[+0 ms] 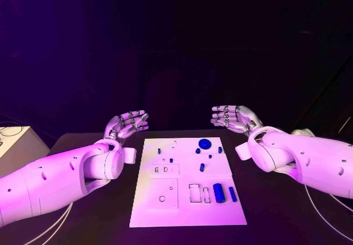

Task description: Assemble the parts on the task board

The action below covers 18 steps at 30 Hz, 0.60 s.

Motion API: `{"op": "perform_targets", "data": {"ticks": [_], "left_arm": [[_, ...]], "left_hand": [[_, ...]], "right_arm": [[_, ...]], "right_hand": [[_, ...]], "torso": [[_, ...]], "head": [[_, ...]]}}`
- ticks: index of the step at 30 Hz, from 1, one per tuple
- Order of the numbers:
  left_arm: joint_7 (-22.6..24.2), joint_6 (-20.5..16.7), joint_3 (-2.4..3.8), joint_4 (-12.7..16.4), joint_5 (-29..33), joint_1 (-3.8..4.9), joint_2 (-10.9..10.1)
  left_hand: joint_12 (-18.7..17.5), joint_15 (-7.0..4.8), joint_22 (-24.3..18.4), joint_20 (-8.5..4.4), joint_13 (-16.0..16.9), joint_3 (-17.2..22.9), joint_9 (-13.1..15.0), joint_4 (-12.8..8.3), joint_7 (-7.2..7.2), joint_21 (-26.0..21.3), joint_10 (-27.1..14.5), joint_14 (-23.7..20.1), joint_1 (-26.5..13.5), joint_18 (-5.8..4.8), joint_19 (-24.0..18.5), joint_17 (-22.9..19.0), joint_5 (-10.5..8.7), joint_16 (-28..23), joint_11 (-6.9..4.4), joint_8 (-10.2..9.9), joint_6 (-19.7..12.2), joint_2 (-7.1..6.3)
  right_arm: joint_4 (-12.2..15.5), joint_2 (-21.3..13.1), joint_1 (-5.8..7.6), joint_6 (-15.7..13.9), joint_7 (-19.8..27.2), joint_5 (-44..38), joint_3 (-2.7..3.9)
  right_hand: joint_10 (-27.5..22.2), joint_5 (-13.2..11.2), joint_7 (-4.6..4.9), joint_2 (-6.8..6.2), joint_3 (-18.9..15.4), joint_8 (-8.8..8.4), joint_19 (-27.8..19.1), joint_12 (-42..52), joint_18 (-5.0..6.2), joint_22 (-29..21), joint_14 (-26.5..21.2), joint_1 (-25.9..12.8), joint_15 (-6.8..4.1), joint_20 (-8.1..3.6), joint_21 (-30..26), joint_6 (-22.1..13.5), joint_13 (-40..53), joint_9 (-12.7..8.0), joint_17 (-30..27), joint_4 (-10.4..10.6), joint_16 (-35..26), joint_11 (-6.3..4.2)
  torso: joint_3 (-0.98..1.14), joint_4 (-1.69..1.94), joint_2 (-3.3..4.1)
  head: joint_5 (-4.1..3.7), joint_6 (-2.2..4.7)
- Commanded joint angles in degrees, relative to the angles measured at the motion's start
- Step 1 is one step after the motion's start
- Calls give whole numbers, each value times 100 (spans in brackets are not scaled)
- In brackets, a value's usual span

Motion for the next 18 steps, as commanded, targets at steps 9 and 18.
{"op": "perform_targets", "data": {"ticks": [9, 18], "left_arm": [[-119, 724, 94, 683, -771, 91, -522], [-260, 870, 126, 1174, -916, 124, -794]], "left_hand": [[-159, -594, 565, -581, -5, 622, 174, 9, 67, 1230, 1582, 1655, 590, 71, 1214, 1129, -38, 1029, -469, 327, 1055, -304], [-371, -787, 1865, -795, 29, 1330, 335, -12, -4, 3207, 2080, 1677, 438, 59, 907, 2747, -52, 2994, -572, 263, 1298, -646]], "right_arm": [[-49, -17, 280, 442, -1128, -3534, 24], [-14, 33, 400, 1053, -2069, -5467, 37]], "right_hand": [[2251, 13, 23, -368, 113, 407, 2570, 46, 172, 693, 2566, 228, -801, -820, 1644, 1853, 50, 162, 583, -214, 797, -585], [2894, 17, -204, -816, 560, 342, 4047, 4, -289, 4980, 3910, -64, -1143, -1218, 5640, 2220, 195, 317, 2603, 73, 3152, -874]], "torso": [[63, 42, 395], [60, 98, 574]], "head": [[-102, 146], [-191, 196]]}}
